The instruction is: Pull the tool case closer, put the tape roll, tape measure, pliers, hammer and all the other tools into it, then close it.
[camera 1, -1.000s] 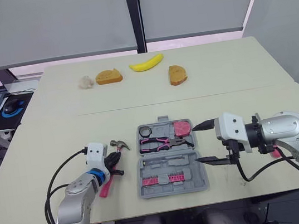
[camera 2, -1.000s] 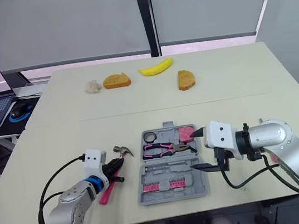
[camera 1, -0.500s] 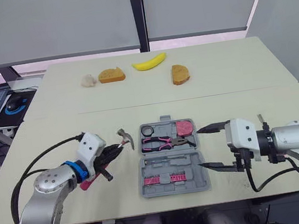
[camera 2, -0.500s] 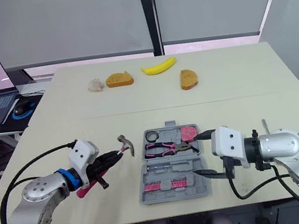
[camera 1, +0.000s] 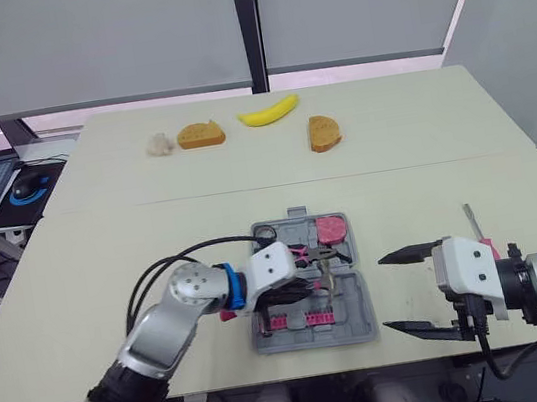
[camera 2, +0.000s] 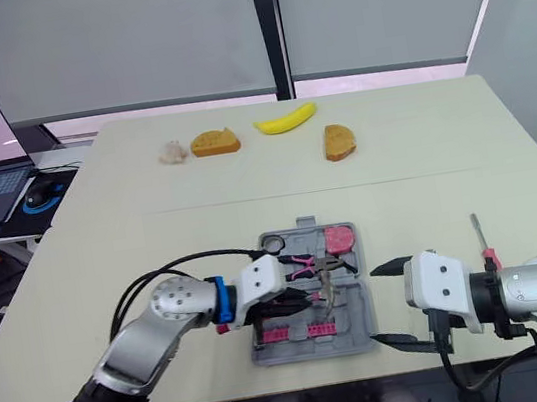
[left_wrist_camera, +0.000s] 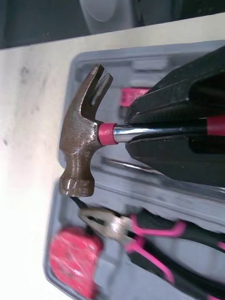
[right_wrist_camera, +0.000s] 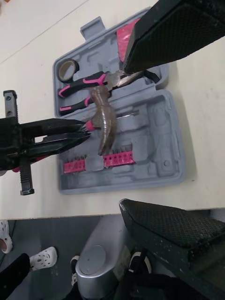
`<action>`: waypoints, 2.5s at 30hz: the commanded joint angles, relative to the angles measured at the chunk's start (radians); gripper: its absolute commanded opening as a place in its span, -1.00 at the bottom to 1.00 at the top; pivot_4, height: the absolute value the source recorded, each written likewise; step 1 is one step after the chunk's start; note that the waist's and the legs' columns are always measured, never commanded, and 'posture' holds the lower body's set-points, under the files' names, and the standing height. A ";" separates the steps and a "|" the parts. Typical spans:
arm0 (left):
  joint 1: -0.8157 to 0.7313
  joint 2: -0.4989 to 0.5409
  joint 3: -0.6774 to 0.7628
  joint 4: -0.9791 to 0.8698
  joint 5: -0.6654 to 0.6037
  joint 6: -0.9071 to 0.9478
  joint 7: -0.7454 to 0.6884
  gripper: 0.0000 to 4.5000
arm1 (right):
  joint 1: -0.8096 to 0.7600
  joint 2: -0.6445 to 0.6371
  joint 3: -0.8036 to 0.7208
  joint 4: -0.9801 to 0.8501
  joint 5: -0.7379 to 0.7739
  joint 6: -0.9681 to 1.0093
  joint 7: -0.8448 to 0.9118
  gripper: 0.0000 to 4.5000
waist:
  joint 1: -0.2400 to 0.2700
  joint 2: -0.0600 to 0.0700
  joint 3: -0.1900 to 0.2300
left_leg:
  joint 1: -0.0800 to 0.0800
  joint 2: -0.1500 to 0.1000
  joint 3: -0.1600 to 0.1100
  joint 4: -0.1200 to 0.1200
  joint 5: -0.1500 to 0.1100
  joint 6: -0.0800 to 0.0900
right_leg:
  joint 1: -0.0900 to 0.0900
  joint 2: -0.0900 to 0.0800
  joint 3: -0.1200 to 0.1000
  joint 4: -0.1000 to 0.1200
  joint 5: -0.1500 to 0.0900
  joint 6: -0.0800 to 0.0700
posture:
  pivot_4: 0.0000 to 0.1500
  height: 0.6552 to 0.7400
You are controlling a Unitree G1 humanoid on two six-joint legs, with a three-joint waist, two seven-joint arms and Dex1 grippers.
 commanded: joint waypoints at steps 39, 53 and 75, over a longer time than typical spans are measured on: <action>-0.127 -0.151 -0.167 0.135 0.202 0.101 0.035 -0.97 | 0.016 -0.068 0.002 0.011 -0.037 0.007 -0.001 1.00 | -0.017 -0.001 0.001 | 0.000 0.000 -0.001 0.001 0.000 0.000 | 0.001 0.000 0.000 0.001 0.000 0.000 | 1.00 1.00; -0.130 -0.102 -0.027 -0.013 0.101 0.197 0.007 0.26 | 0.013 -0.063 0.010 0.013 -0.039 0.006 -0.011 1.00 | -0.019 -0.001 0.001 | 0.000 0.000 -0.001 0.001 0.000 0.000 | 0.001 0.000 0.000 0.001 0.000 0.000 | 1.00 1.00; -0.022 0.028 0.033 0.172 0.089 -0.220 -0.152 -0.99 | -0.001 -0.054 0.011 0.037 -0.057 -0.008 -0.008 1.00 | -0.019 -0.001 0.000 | 0.001 0.000 -0.001 0.001 0.000 0.000 | 0.001 0.000 0.000 0.001 0.000 0.000 | 1.00 1.00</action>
